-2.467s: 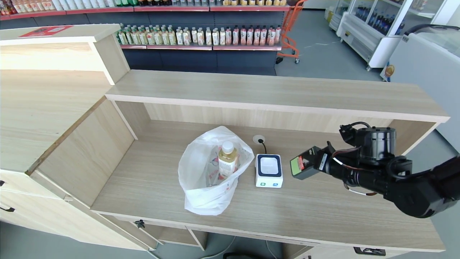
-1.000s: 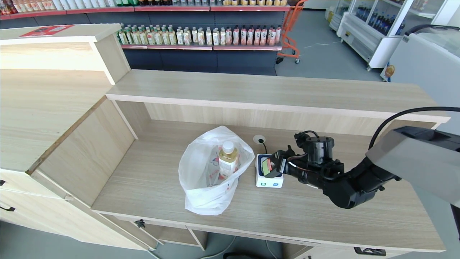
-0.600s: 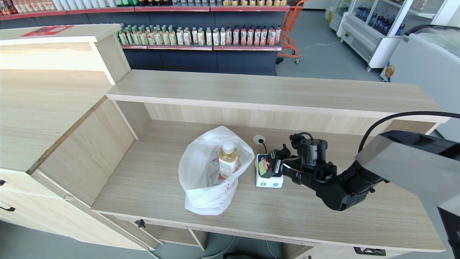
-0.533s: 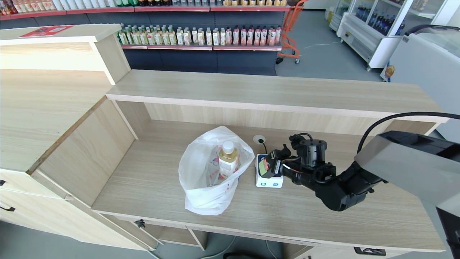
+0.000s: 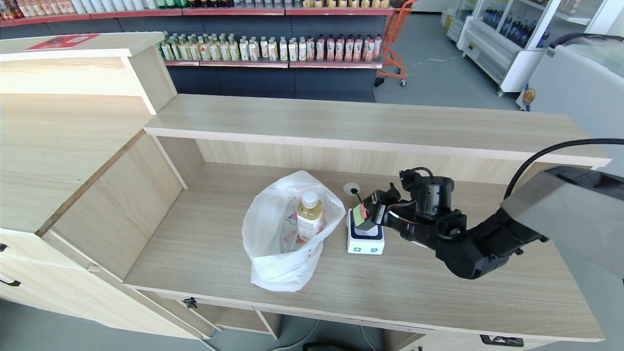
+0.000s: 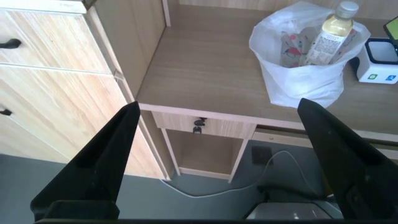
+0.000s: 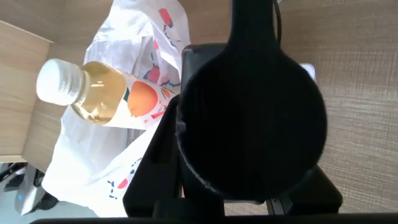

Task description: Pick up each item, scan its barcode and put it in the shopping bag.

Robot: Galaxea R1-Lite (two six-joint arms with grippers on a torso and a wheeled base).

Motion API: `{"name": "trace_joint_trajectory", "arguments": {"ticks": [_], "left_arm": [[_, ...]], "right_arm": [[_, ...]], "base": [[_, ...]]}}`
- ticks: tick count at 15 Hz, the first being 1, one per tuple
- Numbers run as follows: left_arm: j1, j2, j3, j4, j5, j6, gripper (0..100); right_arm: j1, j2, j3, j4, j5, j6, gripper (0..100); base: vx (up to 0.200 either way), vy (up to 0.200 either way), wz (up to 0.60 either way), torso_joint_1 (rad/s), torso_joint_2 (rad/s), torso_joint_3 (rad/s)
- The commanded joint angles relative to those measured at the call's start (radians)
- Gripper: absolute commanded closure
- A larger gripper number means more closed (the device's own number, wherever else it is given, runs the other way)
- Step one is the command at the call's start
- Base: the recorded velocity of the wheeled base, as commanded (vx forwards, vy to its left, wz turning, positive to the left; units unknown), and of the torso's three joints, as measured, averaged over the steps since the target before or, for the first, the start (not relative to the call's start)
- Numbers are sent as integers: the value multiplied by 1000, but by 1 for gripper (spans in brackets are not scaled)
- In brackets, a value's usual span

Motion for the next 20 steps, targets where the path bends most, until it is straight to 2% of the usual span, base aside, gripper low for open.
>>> {"name": "trace_joint_trajectory", "arguments": {"ticks": [1, 6, 13, 17, 20], "left_arm": [[0, 0, 0, 0, 0, 0, 0], [0, 2, 0, 0, -1, -1, 0], [0, 2, -1, 0, -1, -6, 0], [0, 2, 0, 0, -1, -6, 0], [0, 2, 0, 0, -1, -6, 0]], "right_arm": [[-4, -133, 28, 5, 1, 0, 100], [7, -280, 82, 106, 44, 3, 100], [153, -248, 108, 171, 56, -8, 100], [205, -164, 110, 169, 47, -65, 100], [239, -67, 87, 160, -17, -169, 100]], "base": [[0, 200, 0, 2, 2, 7], [0, 200, 0, 5, 4, 3], [0, 0, 0, 0, 0, 0], [0, 0, 0, 0, 0, 0], [0, 0, 0, 0, 0, 0]]}}
